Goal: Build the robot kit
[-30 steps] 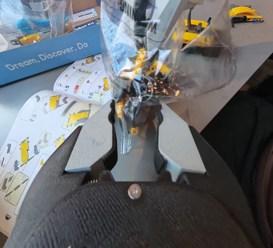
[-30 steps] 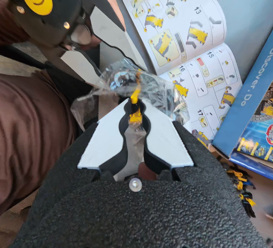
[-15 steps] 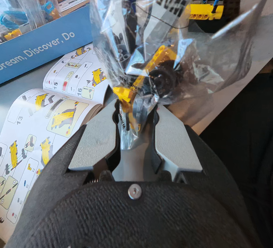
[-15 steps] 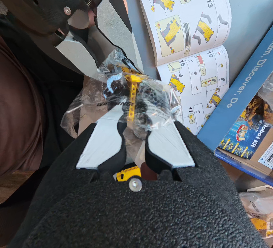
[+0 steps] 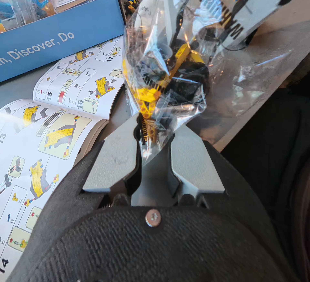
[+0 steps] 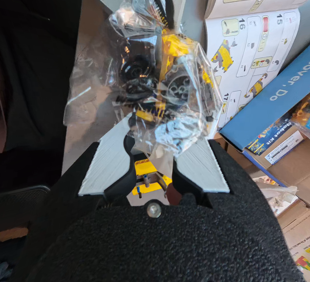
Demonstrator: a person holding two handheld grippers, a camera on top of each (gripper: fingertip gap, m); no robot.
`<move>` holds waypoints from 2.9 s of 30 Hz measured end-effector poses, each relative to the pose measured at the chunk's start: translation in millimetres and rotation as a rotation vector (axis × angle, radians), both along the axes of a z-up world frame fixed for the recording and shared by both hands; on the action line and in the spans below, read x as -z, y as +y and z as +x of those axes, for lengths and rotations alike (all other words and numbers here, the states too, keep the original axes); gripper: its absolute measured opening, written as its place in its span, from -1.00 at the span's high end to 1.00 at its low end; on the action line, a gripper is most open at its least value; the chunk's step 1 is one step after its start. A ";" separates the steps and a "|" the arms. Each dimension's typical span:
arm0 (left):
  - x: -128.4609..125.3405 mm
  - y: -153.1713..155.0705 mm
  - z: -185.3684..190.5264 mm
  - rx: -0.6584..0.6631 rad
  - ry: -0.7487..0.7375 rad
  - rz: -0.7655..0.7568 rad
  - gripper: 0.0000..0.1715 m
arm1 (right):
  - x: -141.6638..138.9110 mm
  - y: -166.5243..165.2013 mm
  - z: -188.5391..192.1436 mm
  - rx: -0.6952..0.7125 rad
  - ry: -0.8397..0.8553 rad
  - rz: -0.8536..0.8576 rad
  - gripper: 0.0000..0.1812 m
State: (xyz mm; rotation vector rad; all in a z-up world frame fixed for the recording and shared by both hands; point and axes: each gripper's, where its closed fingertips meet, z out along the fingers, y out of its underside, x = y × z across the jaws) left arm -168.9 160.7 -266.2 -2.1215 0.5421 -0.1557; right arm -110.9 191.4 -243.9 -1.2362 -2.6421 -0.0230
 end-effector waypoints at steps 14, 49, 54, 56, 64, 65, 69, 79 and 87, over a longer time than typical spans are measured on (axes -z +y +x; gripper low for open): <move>-29.9 -0.1 -21.6 -0.036 -0.420 -0.062 0.94 | -53.5 18.2 -57.3 0.194 0.225 -0.213 0.69; -9.4 7.9 -28.7 -0.075 -0.401 -0.122 0.73 | -23.4 117.9 418.5 0.995 1.274 -0.206 0.32; -6.9 7.2 -26.2 -0.061 -0.395 -0.135 0.58 | -6.1 129.6 486.4 1.127 1.581 -0.120 0.41; -5.4 5.8 -23.7 -0.043 -0.404 -0.159 0.46 | -15.3 127.7 501.2 1.144 1.711 -0.147 0.53; -3.8 4.0 -22.8 -0.035 -0.393 -0.162 0.44 | -83.1 103.2 530.6 1.074 1.881 0.109 0.46; -3.6 3.3 -22.5 -0.034 -0.382 -0.156 0.43 | -83.9 100.7 533.0 1.079 1.892 0.117 0.43; -2.8 2.2 -20.7 -0.028 -0.332 -0.131 0.43 | -83.0 86.6 542.3 1.103 1.916 0.145 0.38; -1.7 0.6 -16.8 -0.001 -0.319 -0.135 0.41 | -86.4 41.3 614.7 1.294 2.019 0.462 0.10; -0.6 0.3 -14.6 0.007 -0.294 -0.127 0.42 | -52.2 42.8 632.3 1.417 2.022 0.437 0.11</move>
